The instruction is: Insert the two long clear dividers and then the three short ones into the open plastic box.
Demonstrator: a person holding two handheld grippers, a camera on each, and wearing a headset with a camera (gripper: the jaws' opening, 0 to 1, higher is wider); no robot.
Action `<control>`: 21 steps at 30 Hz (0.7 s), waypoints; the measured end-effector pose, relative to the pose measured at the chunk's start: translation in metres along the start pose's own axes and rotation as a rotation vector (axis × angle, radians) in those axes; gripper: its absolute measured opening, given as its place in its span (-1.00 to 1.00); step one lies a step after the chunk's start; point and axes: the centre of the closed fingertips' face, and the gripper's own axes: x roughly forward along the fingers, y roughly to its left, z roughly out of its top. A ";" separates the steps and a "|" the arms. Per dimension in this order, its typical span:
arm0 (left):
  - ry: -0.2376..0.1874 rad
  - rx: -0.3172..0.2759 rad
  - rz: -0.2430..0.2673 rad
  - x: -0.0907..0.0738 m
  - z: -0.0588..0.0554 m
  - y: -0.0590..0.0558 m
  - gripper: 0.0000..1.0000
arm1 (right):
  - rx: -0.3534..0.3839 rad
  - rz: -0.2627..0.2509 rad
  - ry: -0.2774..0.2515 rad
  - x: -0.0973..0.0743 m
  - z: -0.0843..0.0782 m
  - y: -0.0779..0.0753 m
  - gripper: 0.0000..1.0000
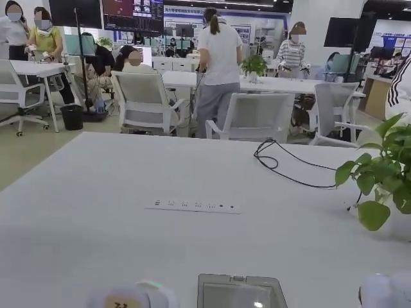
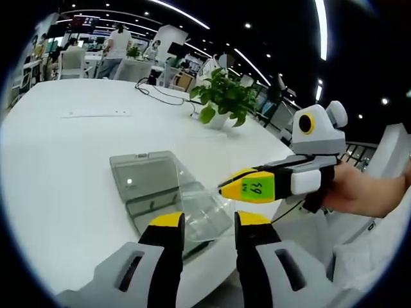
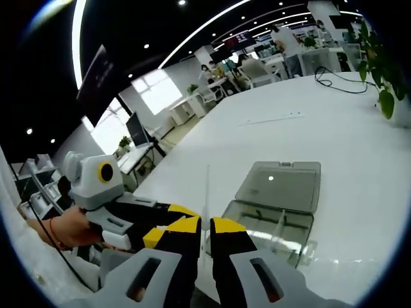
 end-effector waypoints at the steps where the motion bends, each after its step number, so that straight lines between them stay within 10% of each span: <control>1: -0.005 0.000 -0.007 0.000 0.001 -0.001 -0.38 | 0.003 0.000 -0.002 0.000 0.000 0.000 -0.86; 21: 0.030 0.075 -0.051 -0.007 -0.012 -0.002 -0.15 | 0.026 -0.011 0.024 0.002 0.005 -0.001 -0.86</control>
